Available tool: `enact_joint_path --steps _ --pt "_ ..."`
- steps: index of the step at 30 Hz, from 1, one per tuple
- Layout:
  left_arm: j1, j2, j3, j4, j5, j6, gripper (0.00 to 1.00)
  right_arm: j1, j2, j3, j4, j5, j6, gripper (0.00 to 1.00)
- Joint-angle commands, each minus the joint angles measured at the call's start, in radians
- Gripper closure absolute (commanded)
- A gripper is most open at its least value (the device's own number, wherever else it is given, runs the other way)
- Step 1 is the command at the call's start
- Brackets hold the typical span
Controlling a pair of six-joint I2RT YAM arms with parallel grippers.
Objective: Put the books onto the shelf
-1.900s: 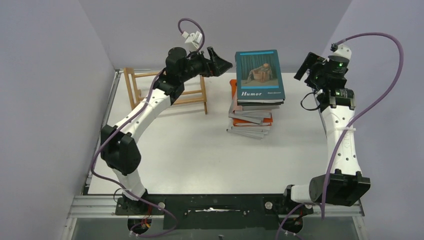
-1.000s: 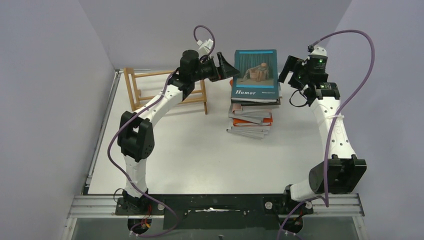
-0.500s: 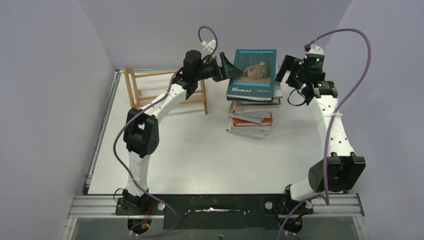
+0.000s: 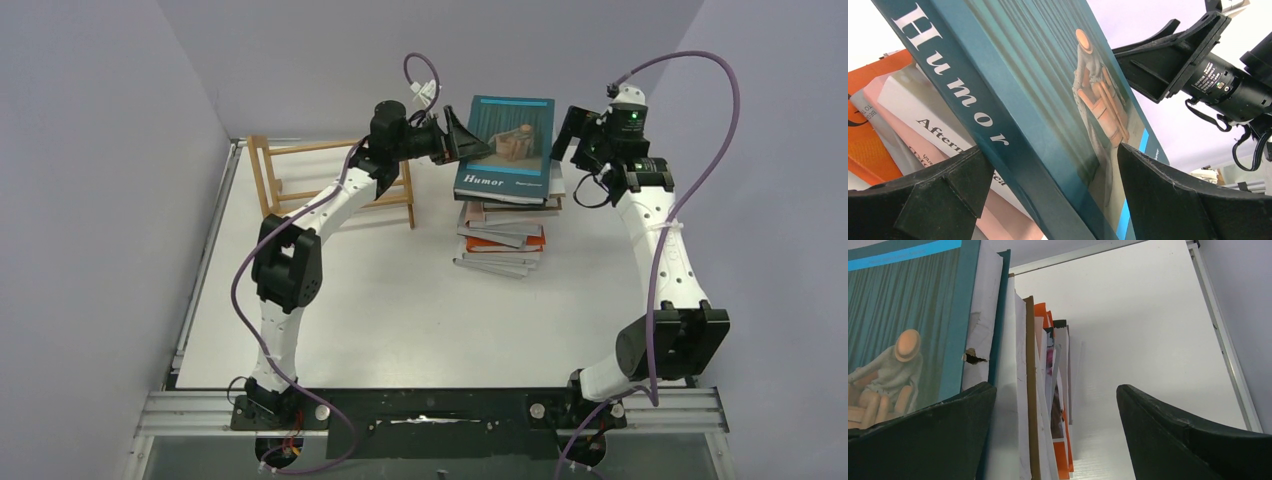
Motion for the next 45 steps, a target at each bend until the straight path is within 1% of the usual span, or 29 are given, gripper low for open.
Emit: enact_joint_path --steps 1,18,24,25,27,34,36,41,44,45 --pt "-0.01 -0.036 0.041 0.104 0.053 -0.008 0.07 0.034 0.025 0.069 0.035 0.02 -0.031 0.02" --pt "-0.004 -0.127 -0.06 0.15 0.064 -0.002 0.07 0.116 0.06 0.118 0.038 0.061 -0.045 0.02" --pt "0.008 -0.194 -0.115 0.171 0.056 0.016 0.08 0.146 0.072 0.127 0.047 0.051 -0.063 0.02" --pt "0.01 -0.203 -0.125 0.178 0.058 0.016 0.09 0.152 0.076 0.131 0.047 0.051 -0.064 0.02" --pt "0.014 -0.22 -0.142 0.194 0.063 0.011 0.15 0.163 0.084 0.142 0.044 0.054 -0.067 0.02" --pt "0.019 -0.254 -0.172 0.245 0.079 -0.008 0.27 0.202 0.104 0.171 0.03 0.078 -0.079 0.02" --pt "0.019 -0.25 -0.169 0.256 0.091 -0.022 0.38 0.205 0.106 0.173 0.03 0.082 -0.079 0.02" --pt "0.02 -0.246 -0.17 0.29 0.104 -0.051 0.74 0.209 0.092 0.168 0.033 0.107 -0.078 0.02" --pt "0.021 -0.255 -0.167 0.286 0.102 -0.049 0.86 0.208 0.07 0.158 0.04 0.149 -0.077 0.02" --pt "0.023 -0.26 -0.163 0.281 0.101 -0.049 0.89 0.208 0.058 0.152 0.047 0.167 -0.073 0.02"
